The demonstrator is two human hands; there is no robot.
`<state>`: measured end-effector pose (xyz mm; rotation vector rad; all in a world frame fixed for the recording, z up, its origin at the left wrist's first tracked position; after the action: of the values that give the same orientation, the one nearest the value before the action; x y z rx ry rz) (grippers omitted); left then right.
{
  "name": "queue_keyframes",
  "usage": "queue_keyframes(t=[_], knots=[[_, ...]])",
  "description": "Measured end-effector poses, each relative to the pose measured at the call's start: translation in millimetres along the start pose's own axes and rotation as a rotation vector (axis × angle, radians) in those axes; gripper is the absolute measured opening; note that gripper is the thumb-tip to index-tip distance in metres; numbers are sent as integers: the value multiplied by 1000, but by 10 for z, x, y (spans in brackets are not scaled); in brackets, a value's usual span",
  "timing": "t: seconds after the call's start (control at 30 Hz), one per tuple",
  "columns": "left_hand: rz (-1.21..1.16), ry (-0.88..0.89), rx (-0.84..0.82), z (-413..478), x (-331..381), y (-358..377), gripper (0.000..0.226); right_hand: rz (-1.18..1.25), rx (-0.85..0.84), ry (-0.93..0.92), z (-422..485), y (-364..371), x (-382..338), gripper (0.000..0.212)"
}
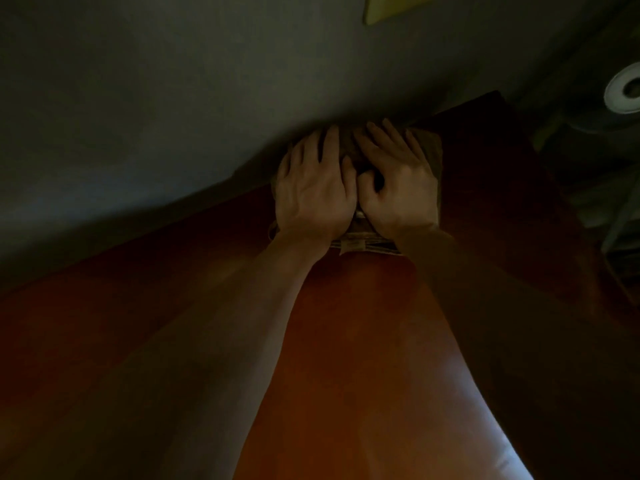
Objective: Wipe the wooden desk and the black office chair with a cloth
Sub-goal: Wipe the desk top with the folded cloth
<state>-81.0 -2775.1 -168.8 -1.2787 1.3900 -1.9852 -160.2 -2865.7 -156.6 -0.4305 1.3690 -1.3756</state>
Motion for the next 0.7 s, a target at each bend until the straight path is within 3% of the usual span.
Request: queue_keyframes(t=[0.57, 0.7], knots=[[76, -51, -66, 195, -75, 107, 42, 26, 4, -89, 337, 9, 69, 37], [84, -59, 0, 185, -71, 107, 42, 17, 8, -110, 274, 47, 76, 40]])
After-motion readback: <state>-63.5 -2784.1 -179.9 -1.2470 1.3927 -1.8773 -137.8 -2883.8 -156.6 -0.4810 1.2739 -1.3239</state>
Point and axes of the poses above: each hand's wrist, its own z-axis towards the middle knuckle, its own y-axis out of the palm, x = y × z, the point moved 9 cm from there along z, towards the middle knuckle, and after that the axes turned 5 degrees about -y, right-handed, at the moved point
